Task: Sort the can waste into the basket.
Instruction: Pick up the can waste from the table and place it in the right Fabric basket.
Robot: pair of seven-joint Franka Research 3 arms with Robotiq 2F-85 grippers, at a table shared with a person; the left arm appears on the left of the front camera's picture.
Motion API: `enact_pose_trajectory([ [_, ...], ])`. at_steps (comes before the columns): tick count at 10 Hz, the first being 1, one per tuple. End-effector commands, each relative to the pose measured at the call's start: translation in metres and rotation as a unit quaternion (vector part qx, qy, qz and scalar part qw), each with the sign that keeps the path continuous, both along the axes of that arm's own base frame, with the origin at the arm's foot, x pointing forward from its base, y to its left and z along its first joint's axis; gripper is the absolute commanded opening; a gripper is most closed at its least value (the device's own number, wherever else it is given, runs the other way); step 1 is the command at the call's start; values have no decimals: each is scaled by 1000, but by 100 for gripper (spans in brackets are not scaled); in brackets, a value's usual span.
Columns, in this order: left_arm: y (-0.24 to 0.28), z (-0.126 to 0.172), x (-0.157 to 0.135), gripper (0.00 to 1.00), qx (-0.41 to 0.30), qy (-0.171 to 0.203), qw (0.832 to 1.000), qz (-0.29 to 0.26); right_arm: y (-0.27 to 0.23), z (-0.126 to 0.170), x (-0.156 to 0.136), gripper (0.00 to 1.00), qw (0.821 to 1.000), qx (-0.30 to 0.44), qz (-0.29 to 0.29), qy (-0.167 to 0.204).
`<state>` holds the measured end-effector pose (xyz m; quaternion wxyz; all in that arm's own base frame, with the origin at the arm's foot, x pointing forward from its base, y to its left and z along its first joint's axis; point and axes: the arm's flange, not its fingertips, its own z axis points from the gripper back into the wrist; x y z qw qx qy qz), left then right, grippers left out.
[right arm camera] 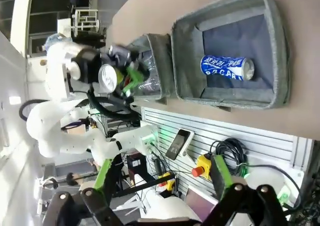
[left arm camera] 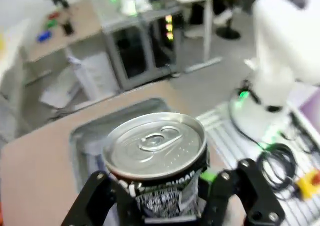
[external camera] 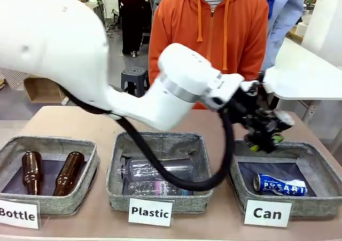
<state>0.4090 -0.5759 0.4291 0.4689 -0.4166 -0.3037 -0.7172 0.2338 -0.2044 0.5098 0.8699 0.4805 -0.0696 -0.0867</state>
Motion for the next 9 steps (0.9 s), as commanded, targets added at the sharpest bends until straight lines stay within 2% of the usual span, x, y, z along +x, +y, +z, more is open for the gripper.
enact_pose_trajectory([
  [1,-30,-7,19,0,29,-8,999,24,9,3,1,100,1000,-3,8,2],
  [2,-27,-12,31,0,51,15,999,-3,9,3,1,100,1000,-3,8,2],
  [3,-17,-5,9,0,5,-11,1000,20,9,3,1,100,1000,-3,8,2],
  [8,-26,-7,15,0,16,-10,1000,20,9,3,1,100,1000,-3,8,2],
  [9,-26,-7,12,59,19,-24,1000,5,9,3,1,100,1000,-3,8,2],
])
